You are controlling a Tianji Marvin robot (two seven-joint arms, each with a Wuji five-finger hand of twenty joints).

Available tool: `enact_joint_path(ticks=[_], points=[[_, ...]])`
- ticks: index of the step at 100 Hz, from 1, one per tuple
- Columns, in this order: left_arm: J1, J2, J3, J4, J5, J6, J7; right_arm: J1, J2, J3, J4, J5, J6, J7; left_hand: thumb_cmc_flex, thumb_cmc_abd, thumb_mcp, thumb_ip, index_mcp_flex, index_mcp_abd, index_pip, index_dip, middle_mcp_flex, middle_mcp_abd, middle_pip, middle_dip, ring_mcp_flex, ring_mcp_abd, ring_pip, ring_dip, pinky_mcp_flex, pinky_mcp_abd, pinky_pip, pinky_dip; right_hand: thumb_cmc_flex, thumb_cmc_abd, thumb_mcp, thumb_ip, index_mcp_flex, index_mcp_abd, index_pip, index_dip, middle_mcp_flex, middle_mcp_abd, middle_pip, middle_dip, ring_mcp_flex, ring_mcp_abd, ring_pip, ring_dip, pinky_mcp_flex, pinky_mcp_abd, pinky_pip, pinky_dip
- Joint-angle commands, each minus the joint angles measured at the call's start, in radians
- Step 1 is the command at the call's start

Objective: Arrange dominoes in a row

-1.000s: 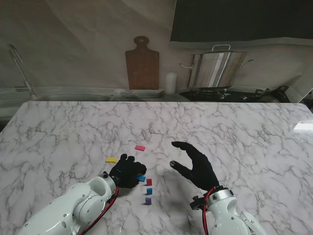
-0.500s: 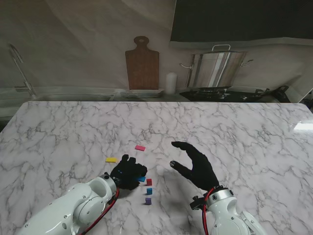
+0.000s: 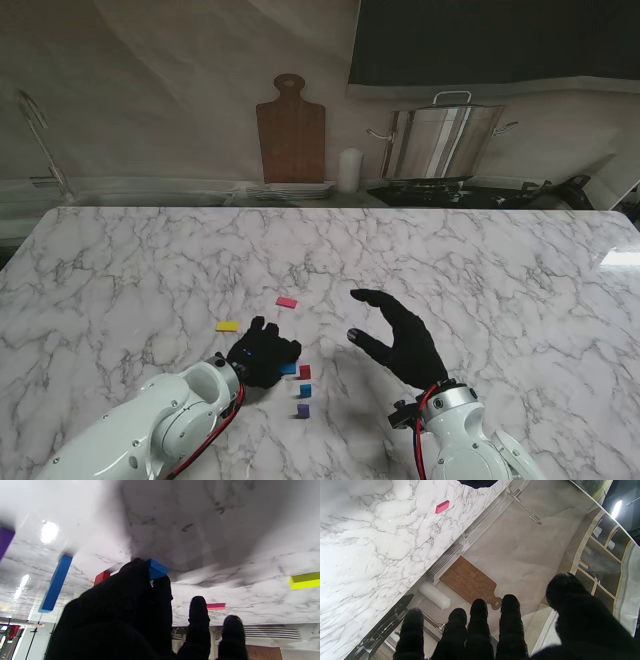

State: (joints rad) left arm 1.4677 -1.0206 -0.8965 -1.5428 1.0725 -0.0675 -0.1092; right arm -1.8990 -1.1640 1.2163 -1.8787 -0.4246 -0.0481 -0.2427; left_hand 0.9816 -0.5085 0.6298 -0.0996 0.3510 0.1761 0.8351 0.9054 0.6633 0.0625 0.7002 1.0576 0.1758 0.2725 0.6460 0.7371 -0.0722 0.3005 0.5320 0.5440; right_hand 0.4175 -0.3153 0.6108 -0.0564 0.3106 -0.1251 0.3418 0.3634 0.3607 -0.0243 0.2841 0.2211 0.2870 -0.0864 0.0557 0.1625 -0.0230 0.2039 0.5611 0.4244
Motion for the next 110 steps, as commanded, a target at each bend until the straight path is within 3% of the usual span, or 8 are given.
enact_joint_path(ticks=[1, 34, 66, 110], points=[[0.003, 0.003, 0.006, 0.009, 0.005, 0.007, -0.021, -0.003, -0.002, -0.001, 0.003, 0.001, 0.004, 0.000, 0.084, -0.071, -0.009, -0.016, -0.028, 0.018, 0.039, 0.031, 0.029, -0.006, 0.057, 0.046, -0.006, -0.008, 0.034, 0.030, -0.020, 0.031, -0.008, -0.014, 0.025, 0.020, 0.010, 0.022, -0.011, -0.012, 0.009, 0.014, -0.008, 0.003, 0.018, 0.010, 0.004, -0.026, -0.011, -0.017, -0.003, -0.005, 0.012, 0.012], [0.003, 0.001, 0.006, 0.013, 0.015, 0.026, -0.001, -0.002, -0.002, -0.002, 0.003, 0.002, 0.004, 0.001, 0.158, -0.065, 0.047, -0.015, -0.024, -0.036, 0.106, 0.095, 0.014, -0.022, 0.139, 0.104, -0.010, -0.003, 0.090, 0.094, -0.022, 0.036, -0.023, -0.012, 0.024, 0.022, 0.009, 0.022, -0.012, -0.012, 0.009, 0.014, -0.008, 0.001, 0.018, 0.010, 0.005, -0.027, -0.011, -0.017, -0.003, -0.004, 0.013, 0.012], [0.009, -0.001, -0.005, 0.011, 0.018, 0.038, 0.005, -0.003, -0.001, -0.002, 0.003, 0.001, 0.003, 0.003, 0.141, -0.067, 0.023, -0.014, 0.004, -0.085, 0.214, 0.155, -0.010, -0.024, 0.231, 0.148, -0.013, 0.018, 0.140, 0.153, -0.025, 0.044, -0.040, 0.001, 0.026, 0.020, 0.010, 0.022, -0.013, -0.013, 0.009, 0.014, -0.009, 0.002, 0.017, 0.010, 0.005, -0.027, -0.011, -0.017, -0.004, -0.003, 0.013, 0.013], [0.014, -0.002, -0.010, 0.009, 0.015, 0.044, 0.009, -0.003, -0.001, -0.002, 0.002, 0.001, 0.003, 0.003, 0.098, -0.077, 0.027, -0.013, 0.032, -0.103, 0.405, 0.361, -0.043, -0.027, 0.324, 0.149, -0.031, 0.021, 0.177, 0.208, -0.032, 0.046, -0.072, 0.037, 0.026, 0.019, 0.012, 0.022, -0.012, -0.013, 0.009, 0.014, -0.009, 0.003, 0.017, 0.010, 0.004, -0.026, -0.011, -0.017, -0.003, -0.003, 0.014, 0.014]])
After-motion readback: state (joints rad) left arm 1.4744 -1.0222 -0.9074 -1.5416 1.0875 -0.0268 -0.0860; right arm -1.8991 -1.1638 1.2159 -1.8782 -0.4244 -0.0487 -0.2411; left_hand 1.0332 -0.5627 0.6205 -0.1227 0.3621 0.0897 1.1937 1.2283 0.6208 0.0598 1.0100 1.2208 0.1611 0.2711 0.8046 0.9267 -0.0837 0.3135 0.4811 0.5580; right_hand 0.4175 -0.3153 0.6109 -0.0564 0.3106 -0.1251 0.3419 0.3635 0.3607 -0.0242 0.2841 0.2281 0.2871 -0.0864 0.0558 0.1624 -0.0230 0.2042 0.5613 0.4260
